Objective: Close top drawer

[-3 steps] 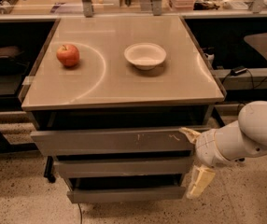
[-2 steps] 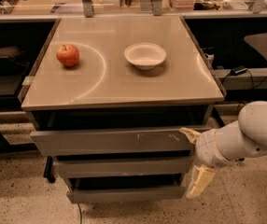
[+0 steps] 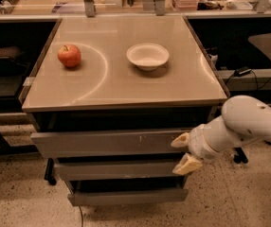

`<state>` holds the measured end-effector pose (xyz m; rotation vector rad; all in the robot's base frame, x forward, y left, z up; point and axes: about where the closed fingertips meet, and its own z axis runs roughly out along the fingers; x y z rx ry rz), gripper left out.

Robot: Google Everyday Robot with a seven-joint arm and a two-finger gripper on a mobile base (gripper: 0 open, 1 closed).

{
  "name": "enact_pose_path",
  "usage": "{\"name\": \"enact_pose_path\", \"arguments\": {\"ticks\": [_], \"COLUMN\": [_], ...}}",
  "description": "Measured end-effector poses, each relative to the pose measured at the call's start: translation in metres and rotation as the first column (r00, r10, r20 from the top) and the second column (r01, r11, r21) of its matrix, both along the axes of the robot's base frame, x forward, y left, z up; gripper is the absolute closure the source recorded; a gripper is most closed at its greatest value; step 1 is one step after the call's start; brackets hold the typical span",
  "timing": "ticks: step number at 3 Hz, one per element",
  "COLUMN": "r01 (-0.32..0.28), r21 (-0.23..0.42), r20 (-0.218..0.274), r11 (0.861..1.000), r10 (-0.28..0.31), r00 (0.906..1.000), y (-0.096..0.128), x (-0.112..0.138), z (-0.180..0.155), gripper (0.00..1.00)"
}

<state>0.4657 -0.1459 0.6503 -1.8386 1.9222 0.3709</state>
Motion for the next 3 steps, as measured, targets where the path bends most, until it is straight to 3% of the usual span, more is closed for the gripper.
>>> {"name": "enact_pose_path", "arguments": {"ticks": [1, 3], "r01": [0.002, 0.002], "r21": [0.001, 0.001], "r20": [-0.007, -0.007], "r11": [1.000, 1.000], "r10": [-0.002, -0.002], "r00": [1.0000, 1.0000], "y": [0.0016, 0.0017], "x": [0.0016, 0.0015], "z": [-0.0023, -0.0023], "gripper": [0.39, 0.00]}}
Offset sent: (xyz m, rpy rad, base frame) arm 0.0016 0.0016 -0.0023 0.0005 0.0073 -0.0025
